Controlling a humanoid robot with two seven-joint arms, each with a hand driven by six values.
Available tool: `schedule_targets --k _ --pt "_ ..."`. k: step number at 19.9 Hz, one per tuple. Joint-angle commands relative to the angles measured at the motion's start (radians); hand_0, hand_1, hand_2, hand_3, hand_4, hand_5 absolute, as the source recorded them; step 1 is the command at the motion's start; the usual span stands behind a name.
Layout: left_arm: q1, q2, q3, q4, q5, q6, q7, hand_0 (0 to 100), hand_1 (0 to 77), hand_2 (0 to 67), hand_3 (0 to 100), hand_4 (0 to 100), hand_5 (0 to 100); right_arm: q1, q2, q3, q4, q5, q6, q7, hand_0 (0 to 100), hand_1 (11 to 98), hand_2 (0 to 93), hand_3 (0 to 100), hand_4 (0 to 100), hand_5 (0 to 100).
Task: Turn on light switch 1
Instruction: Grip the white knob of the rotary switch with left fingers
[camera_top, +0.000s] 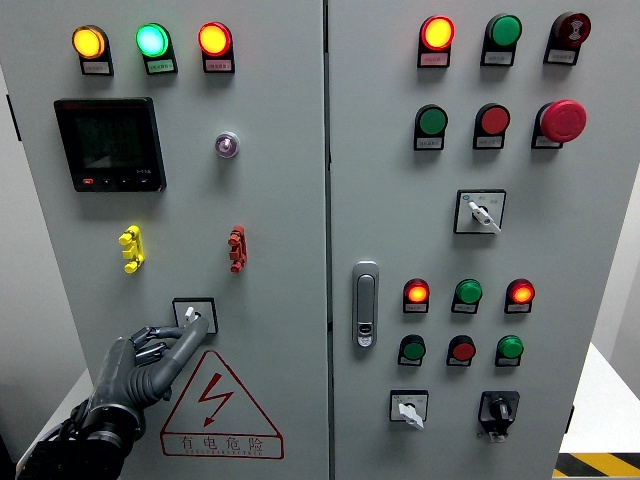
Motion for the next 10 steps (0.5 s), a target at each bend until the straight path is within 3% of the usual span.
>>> schedule_targets --k 1,10 --pt "-0.003 -0.002 0.001 0.001 -0.003 0.0 0.0 0 57.3 50.6 96 100 100 0.0 0.0 0.001 0.0 0.0 0.0 0.0 0 19.5 0.0 20 19 10" --pt "-0.018 -0.001 0.006 0.015 -0.001 0.0 0.002 0 53.4 50.9 96 100 100 0.0 0.0 0.001 0.0 0.0 0.0 0.0 0 19.5 0.0 20 19 10"
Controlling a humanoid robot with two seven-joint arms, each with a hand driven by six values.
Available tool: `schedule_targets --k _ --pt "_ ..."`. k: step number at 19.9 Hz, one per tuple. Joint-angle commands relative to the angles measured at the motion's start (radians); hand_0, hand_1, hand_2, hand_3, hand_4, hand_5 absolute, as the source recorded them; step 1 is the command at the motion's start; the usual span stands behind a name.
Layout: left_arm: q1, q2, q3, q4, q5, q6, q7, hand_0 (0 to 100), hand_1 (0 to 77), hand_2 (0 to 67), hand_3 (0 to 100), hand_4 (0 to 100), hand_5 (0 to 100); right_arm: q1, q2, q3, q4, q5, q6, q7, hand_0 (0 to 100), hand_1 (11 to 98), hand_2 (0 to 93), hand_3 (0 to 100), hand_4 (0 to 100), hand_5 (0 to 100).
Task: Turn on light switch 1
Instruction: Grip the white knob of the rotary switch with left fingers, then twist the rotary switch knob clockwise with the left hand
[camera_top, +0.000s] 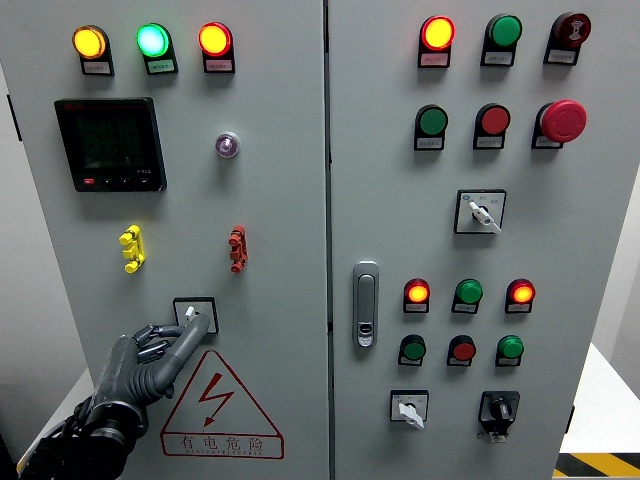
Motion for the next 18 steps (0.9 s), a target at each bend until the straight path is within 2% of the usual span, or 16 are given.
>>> schedule_targets --k 1,11,14,18 --pt "-0.005 0.0 0.001 0.002 0.0 0.0 0.0 0 52.8 50.9 96 100 100 0.0 0.0001 0.0 0.0 0.0 0.0 0.0 0 19.2 0.0 20 19 10" --pt "-0.011 0.001 0.003 0.008 0.0 0.0 0.02 0 50.4 51.3 96 100 100 0.0 0.0001 0.0 0.0 0.0 0.0 0.0 0 19.8 0.0 20 19 11" --pt "-0.014 0.001 0.003 0.008 0.0 0.0 0.02 3 49.5 51.4 96 100 100 0.0 -0.0014 0.0 0.0 0.0 -0.001 0.0 0 19.9 0.0 20 19 11" --pt "-0.019 0.001 0.003 0.008 0.0 0.0 0.02 7 47.8 51.7 97 100 100 0.0 0.0001 0.0 0.0 0.0 -0.001 0.0 0 19.9 0.0 20 19 11"
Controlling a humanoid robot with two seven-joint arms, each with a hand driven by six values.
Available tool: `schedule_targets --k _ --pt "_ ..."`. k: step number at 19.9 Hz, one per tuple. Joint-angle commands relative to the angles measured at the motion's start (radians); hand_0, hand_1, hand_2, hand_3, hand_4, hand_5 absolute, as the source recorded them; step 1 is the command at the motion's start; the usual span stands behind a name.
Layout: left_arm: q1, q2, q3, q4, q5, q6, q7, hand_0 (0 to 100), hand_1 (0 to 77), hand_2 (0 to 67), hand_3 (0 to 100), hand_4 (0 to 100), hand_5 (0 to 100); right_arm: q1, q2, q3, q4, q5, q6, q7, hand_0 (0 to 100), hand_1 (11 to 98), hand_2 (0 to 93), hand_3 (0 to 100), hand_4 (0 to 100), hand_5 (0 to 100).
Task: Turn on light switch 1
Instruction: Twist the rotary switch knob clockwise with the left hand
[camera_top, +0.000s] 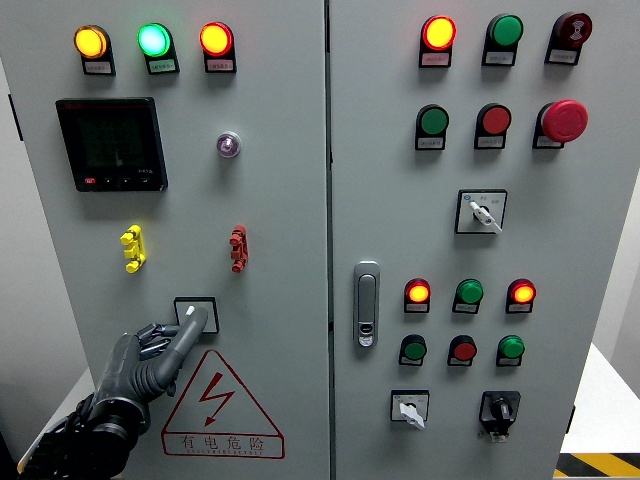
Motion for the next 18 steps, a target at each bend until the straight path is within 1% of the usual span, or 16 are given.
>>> schedule_targets --k 1,6,9,10,11,12,13,14,16,17,18 --pt "-0.001 0.0 0.001 0.001 0.0 0.0 0.0 7 47.4 51.8 97 100 100 0.0 0.0001 0.0 0.0 0.0 0.001 0.0 0 19.9 0.0 20 19 11" --pt "-0.001 0.001 0.001 0.001 0.001 0.0 0.001 12 48.0 52.0 97 100 100 0.0 0.0001 0.001 0.0 0.0 0.001 0.0 0 19.8 0.0 20 19 11" --pt "-0.003 0.003 0.001 0.001 0.001 -0.001 0.002 16 48.8 52.2 97 100 100 0.0 0.0001 0.0 0.0 0.0 0.001 0.0 0 19.9 0.0 20 19 11" --pt "-0.003 0.003 0.001 0.001 0.001 -0.001 0.002 17 48.7 52.3 97 100 100 0.0 -0.0014 0.001 0.0 0.0 -0.001 0.0 0 19.9 0.0 20 19 11" --pt "-0.003 0.003 0.001 0.001 0.001 -0.001 0.002 18 48.7 52.3 97 100 100 0.0 0.0001 0.0 0.0 0.0 0.001 0.0 0 19.9 0.0 20 19 11" --pt "-0.003 0.003 0.001 0.001 0.001 -0.001 0.002 19 48.5 52.4 97 100 100 0.0 -0.0014 0.001 0.0 0.0 0.001 0.0 0 19.4 0.0 20 19 11" --pt "-0.003 0.001 0.001 0.001 0.001 -0.001 0.002 19 48.5 52.4 97 100 100 0.0 -0.0014 0.001 0.0 0.0 -0.001 0.0 0 19.4 0.0 20 19 11" --pt "-0.003 0.003 0.001 0.001 0.001 -0.001 0.002 20 48.4 52.5 97 100 100 0.0 0.0001 0.001 0.0 0.0 0.001 0.0 0 19.5 0.0 20 19 11" --pt "-0.003 0.003 0.001 0.001 0.0 -0.001 0.002 22 48.5 52.5 97 100 100 0.0 0.0001 0.0 0.0 0.0 -0.001 0.0 0 19.8 0.0 20 19 11" --pt "-0.003 0.003 0.001 0.001 0.001 -0.001 0.002 23 48.7 52.6 97 100 100 0.0 0.0001 0.0 0.0 0.0 0.001 0.0 0 17.9 0.0 20 19 11" --pt "-0.003 0.003 0.001 0.001 0.001 -0.001 0.002 24 48.8 52.6 97 100 100 0.0 0.0001 0.0 0.0 0.0 -0.001 0.0 0 18.2 0.0 20 19 11"
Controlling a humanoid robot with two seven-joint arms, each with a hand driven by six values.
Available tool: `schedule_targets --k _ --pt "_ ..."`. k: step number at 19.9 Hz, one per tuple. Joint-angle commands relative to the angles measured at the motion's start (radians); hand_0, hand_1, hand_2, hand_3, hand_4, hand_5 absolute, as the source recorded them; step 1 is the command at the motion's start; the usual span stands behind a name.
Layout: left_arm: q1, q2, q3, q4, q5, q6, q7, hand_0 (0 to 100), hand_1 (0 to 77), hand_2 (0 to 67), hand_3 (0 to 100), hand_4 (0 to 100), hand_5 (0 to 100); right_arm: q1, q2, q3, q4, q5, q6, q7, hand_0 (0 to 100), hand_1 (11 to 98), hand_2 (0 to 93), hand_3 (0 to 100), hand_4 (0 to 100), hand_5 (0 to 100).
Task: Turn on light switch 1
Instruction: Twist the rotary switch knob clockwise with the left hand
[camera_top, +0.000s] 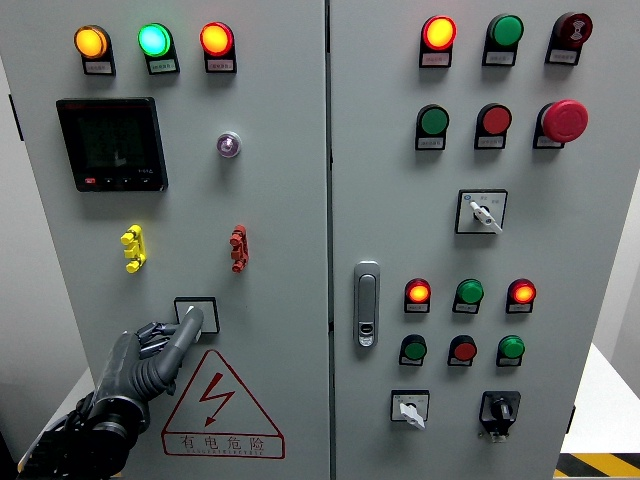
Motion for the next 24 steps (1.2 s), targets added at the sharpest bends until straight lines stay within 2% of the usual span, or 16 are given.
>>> schedule_targets --k 1,8,10,22,23,24 --pt "0.0 0.0 0.0 0.0 0.0 0.0 0.002 25 48.8 52.8 97 100 100 0.0 0.0003 0.001 0.0 0.0 0.001 0.0 0 19.2 0.0 20 19 11" --pt "-0.003 0.002 0.0 0.012 0.0 0.0 0.002 33 49.3 53.3 98 100 100 0.0 -0.0013 -0.001 0.0 0.0 0.001 0.0 0 19.5 0.0 20 19 11" --pt "-0.003 0.002 0.0 0.014 0.0 -0.002 0.002 34 49.1 53.4 98 100 100 0.0 0.0003 -0.001 0.0 0.0 -0.001 0.0 0 19.5 0.0 20 19 11" --pt "-0.015 0.003 0.011 0.021 0.0 -0.003 0.002 36 49.0 53.7 98 100 100 0.0 0.0003 -0.001 0.0 0.0 0.001 0.0 0 19.7 0.0 20 19 10" --pt "-0.015 0.003 0.012 0.021 0.0 -0.002 0.002 36 48.7 53.7 98 100 100 0.0 -0.0013 -0.001 0.0 0.0 0.001 0.0 0 19.7 0.0 20 19 10" --pt "-0.015 0.003 0.011 0.021 0.0 -0.002 0.002 36 48.4 53.8 98 100 100 0.0 0.0002 0.001 0.0 0.0 -0.001 0.0 0 19.7 0.0 20 19 10"
